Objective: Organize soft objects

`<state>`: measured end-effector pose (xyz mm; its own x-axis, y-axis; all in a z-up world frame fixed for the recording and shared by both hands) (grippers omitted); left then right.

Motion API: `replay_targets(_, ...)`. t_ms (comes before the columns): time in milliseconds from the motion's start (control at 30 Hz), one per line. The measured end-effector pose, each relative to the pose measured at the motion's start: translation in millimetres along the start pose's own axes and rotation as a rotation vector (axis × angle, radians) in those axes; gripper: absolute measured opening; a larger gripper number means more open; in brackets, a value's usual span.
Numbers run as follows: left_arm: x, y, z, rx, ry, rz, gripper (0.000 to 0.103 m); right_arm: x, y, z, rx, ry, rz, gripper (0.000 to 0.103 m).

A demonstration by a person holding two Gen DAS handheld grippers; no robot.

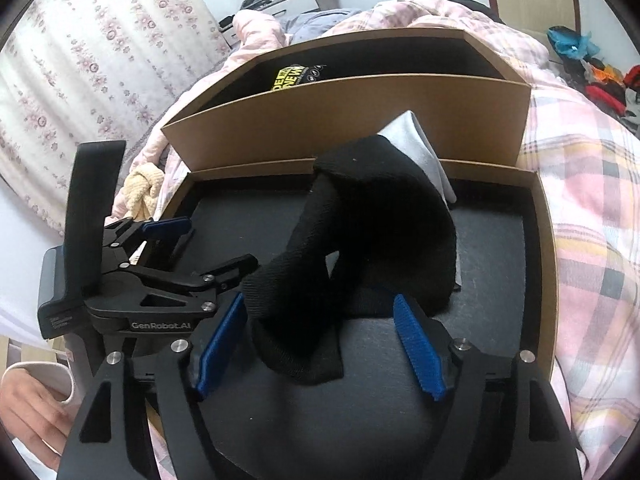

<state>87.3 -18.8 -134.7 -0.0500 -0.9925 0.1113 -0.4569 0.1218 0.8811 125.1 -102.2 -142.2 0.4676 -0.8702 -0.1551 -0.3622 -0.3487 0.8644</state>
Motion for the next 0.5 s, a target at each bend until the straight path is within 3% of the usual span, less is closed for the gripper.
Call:
replay_targets(200, -0.2, 0.3, 0.9, -0.001, 0.001, 0.003, 0.103, 10.9, 30.5, 2.9, 0.034, -0.024, -0.102, 0.075)
replay_targets(333, 0.1, 0.2, 0.8, -0.001, 0.001, 0.002, 0.103, 37.7, 59.8, -2.6, 0.163, -0.088, 0.021, 0.098)
replay_targets(400, 0.4, 0.3, 1.0, -0.001, 0.0, 0.002, 0.103, 51.7, 67.9, -3.9, 0.211, -0.138, 0.046, 0.1)
replay_targets(500, 0.2, 0.2, 0.8, -0.001, 0.0, 0.002, 0.103, 58.5, 58.1, -2.3, 0.194, -0.185, 0.041, 0.101)
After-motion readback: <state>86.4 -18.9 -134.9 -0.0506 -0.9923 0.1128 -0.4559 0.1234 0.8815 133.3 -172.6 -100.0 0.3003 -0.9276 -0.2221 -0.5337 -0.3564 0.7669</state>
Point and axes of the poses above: each gripper's, at about its wrist camera, not at the fingertips, and y roughly against the way its jaws point, x to its right, z to its underside, the point moved 7 cm from there along -y, roughly the way its jaws point, and after that the axes turned 10 degrees about z, right-handed, at the moved point
